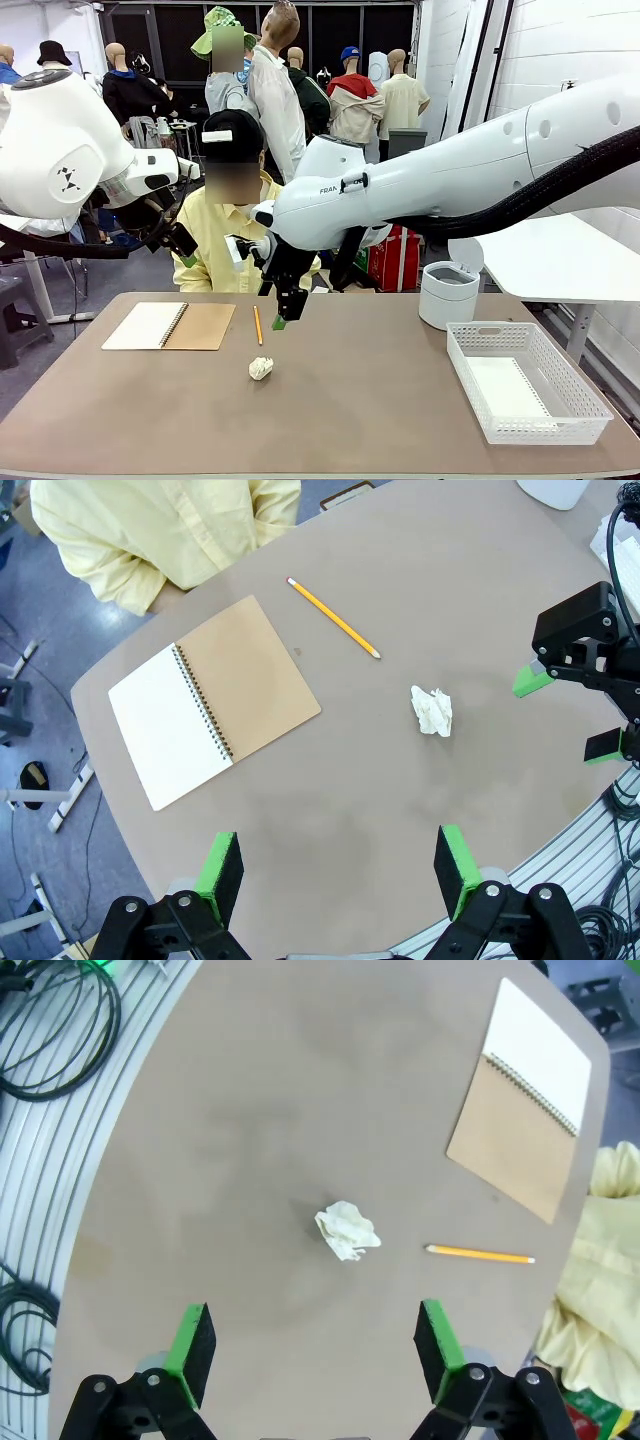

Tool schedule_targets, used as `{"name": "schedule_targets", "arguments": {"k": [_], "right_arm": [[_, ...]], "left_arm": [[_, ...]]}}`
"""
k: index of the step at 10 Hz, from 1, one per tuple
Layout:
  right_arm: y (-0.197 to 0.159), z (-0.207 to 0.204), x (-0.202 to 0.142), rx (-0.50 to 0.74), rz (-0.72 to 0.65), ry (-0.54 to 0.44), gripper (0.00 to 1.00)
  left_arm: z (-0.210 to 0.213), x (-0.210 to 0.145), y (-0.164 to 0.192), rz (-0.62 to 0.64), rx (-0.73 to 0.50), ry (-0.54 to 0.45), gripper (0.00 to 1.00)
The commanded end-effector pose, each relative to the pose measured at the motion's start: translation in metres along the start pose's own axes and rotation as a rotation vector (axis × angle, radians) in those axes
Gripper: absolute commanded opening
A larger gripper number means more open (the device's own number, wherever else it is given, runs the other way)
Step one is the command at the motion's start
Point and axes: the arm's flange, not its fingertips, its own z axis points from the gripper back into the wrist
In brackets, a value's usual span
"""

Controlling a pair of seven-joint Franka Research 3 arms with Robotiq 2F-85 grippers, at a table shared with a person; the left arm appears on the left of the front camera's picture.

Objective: Sort the paper based on its condition.
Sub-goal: If a person hands you a paper, place it in the Organizing basket , and if it's crumpled, put it in the Trash can.

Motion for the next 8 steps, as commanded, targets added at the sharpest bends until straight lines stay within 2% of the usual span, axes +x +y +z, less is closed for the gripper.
{"name": "schedule_targets", "arguments": {"k": [1,4,8], "right_arm": [[0.000,0.000,0.000,0.000,0.000,0.000,1.00],[-0.020,-0.038,-0.012,0.023,0.047,0.032,1.00],[-0.026,-0.082,-0.016,0.051,0.072,0.033,1.00]], "left_arm": [[0.000,0.000,0.001,0.001,-0.002,-0.006,1.00],[0.000,0.000,0.001,0.001,-0.002,-0.006,1.00],[0.000,0.000,0.001,0.001,-0.002,-0.006,1.00]]}}
